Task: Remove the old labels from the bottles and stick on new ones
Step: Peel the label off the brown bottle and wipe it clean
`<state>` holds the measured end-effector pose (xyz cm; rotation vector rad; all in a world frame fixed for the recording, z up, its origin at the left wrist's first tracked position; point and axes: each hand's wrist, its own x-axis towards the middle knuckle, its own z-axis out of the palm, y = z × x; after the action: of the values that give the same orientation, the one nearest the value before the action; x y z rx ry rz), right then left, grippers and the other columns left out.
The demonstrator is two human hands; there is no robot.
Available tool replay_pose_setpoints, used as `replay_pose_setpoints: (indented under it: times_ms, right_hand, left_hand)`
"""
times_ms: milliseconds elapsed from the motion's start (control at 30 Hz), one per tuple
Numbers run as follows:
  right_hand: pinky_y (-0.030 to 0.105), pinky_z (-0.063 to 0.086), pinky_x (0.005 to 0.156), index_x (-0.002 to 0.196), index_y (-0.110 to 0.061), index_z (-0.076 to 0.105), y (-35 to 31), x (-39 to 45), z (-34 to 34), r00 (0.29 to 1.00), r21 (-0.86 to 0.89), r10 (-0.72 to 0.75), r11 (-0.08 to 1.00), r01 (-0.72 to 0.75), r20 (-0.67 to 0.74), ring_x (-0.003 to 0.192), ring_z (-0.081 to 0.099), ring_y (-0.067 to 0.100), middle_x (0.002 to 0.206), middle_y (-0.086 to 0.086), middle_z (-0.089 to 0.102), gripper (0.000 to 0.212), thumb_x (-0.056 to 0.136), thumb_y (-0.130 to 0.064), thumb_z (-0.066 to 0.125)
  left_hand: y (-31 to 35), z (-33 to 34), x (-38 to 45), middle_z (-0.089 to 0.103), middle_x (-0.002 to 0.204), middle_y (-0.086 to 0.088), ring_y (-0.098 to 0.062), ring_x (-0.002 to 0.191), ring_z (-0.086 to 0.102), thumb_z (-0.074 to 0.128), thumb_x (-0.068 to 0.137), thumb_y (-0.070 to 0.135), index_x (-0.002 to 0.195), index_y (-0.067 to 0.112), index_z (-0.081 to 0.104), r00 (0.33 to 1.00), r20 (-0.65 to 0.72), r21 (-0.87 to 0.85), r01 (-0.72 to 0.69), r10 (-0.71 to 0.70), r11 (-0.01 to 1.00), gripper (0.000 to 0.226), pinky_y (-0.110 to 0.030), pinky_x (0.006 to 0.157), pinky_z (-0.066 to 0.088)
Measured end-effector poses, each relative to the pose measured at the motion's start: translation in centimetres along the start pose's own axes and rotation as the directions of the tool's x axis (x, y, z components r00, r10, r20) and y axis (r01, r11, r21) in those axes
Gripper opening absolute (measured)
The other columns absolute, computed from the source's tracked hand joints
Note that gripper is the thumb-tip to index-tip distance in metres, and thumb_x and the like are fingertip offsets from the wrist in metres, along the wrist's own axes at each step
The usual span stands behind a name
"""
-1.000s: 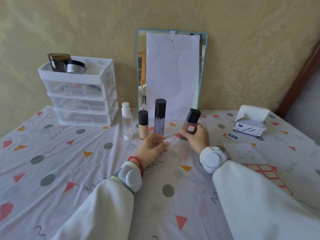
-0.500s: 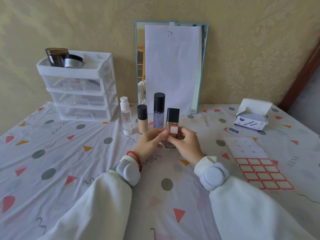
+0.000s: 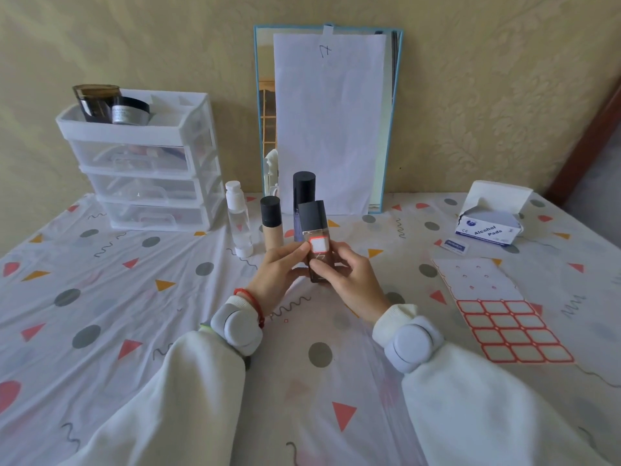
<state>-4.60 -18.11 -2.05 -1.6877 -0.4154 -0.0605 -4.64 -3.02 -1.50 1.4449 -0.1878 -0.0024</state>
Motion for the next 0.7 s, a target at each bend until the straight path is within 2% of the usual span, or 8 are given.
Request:
replay_pose_setpoints:
  times_ms: [100, 200, 267, 367, 500, 567, 633, 700]
  right_hand:
    - [0.020, 0.055, 0.072, 0.113, -0.036, 0.062, 0.15, -0.01, 0.04, 0.999, 0.114, 0.030, 0.993, -0.033, 0.033, 0.097, 0.066, 0.006, 0.099, -0.015, 0.067, 0.024, 0.095, -0.021, 0.058]
    - [0.019, 0.054, 0.078, 0.126, -0.022, 0.060, 0.29, -0.02, 0.13, 0.999, 0.100, 0.005, 0.995, -0.010, 0.043, 0.101, 0.064, 0.005, 0.093, -0.028, 0.066, 0.029, 0.098, -0.019, 0.053]
    - [0.018, 0.053, 0.083, 0.126, -0.018, 0.059, 0.22, -0.11, 0.20, 0.998, 0.056, -0.047, 0.997, 0.045, 0.036, 0.099, 0.064, 0.002, 0.091, -0.033, 0.064, 0.030, 0.097, -0.015, 0.054]
    - [0.015, 0.051, 0.080, 0.119, -0.025, 0.060, 0.05, -0.27, 0.12, 0.996, 0.040, -0.082, 0.996, 0.081, 0.023, 0.095, 0.065, -0.001, 0.092, -0.030, 0.065, 0.026, 0.096, -0.013, 0.056]
    - [0.014, 0.051, 0.075, 0.112, -0.041, 0.061, -0.03, -0.32, 0.08, 0.995, -0.029, -0.095, 0.995, 0.094, -0.037, 0.090, 0.066, 0.002, 0.092, -0.021, 0.069, 0.025, 0.092, -0.026, 0.063]
    - [0.017, 0.052, 0.074, 0.111, -0.035, 0.064, 0.09, -0.34, 0.19, 0.995, -0.078, -0.086, 0.994, 0.081, -0.059, 0.088, 0.065, 0.003, 0.092, -0.016, 0.069, 0.022, 0.090, -0.031, 0.065]
    - [0.023, 0.054, 0.076, 0.113, -0.022, 0.067, 0.19, -0.41, 0.33, 0.995, -0.091, -0.075, 0.993, 0.069, -0.068, 0.087, 0.065, 0.007, 0.092, -0.011, 0.068, 0.024, 0.089, -0.029, 0.066]
    - [0.020, 0.053, 0.074, 0.116, -0.016, 0.065, 0.20, -0.45, 0.39, 0.994, -0.109, -0.076, 0.992, 0.068, -0.078, 0.086, 0.065, 0.006, 0.095, -0.007, 0.069, 0.030, 0.088, -0.027, 0.068]
  left_hand:
    - [0.01, 0.15, -0.10, 0.062, 0.099, -0.020, -0.028, 0.090, 0.057, 0.040, 0.100, 0.014, 0.110, -0.013, 0.059, 1.000, -0.015, -0.012, 0.018, -0.018, 1.000, 0.035, -0.040, 0.084, 0.045]
    - [0.11, 0.29, -0.12, 0.062, 0.101, -0.022, -0.031, 0.093, 0.058, 0.038, 0.101, 0.013, 0.110, -0.012, 0.059, 0.999, -0.042, -0.015, 0.035, -0.035, 0.999, 0.034, -0.046, 0.093, 0.045]
    - [0.06, 0.26, 0.01, 0.061, 0.107, -0.029, -0.035, 0.097, 0.056, 0.038, 0.101, 0.012, 0.112, -0.016, 0.058, 0.998, -0.057, 0.005, 0.033, -0.033, 0.999, 0.036, -0.049, 0.098, 0.043]
    - [0.05, 0.13, 0.04, 0.060, 0.101, -0.028, -0.034, 0.092, 0.054, 0.042, 0.099, 0.008, 0.109, -0.017, 0.060, 0.997, -0.073, 0.040, -0.012, 0.015, 0.999, 0.033, -0.047, 0.090, 0.044]
    - [0.42, 0.10, -0.28, 0.060, 0.094, -0.020, -0.029, 0.085, 0.052, 0.045, 0.093, -0.004, 0.105, -0.005, 0.067, 0.996, -0.078, 0.052, -0.036, 0.040, 0.998, 0.025, -0.033, 0.073, 0.047]
    - [0.48, 0.16, -0.31, 0.060, 0.092, -0.019, -0.028, 0.085, 0.053, 0.047, 0.093, 0.000, 0.101, -0.006, 0.068, 0.997, -0.070, 0.051, -0.030, 0.034, 0.998, 0.023, -0.030, 0.070, 0.049]
    - [0.57, 0.28, -0.42, 0.060, 0.089, -0.020, -0.028, 0.083, 0.054, 0.054, 0.094, 0.013, 0.097, -0.010, 0.067, 0.997, -0.064, 0.063, -0.043, 0.047, 0.997, 0.026, -0.028, 0.068, 0.050]
    - [0.66, 0.40, -0.52, 0.062, 0.086, -0.023, -0.029, 0.081, 0.057, 0.057, 0.092, 0.027, 0.092, -0.007, 0.068, 0.996, -0.062, 0.083, -0.058, 0.063, 0.995, 0.036, -0.032, 0.070, 0.052]
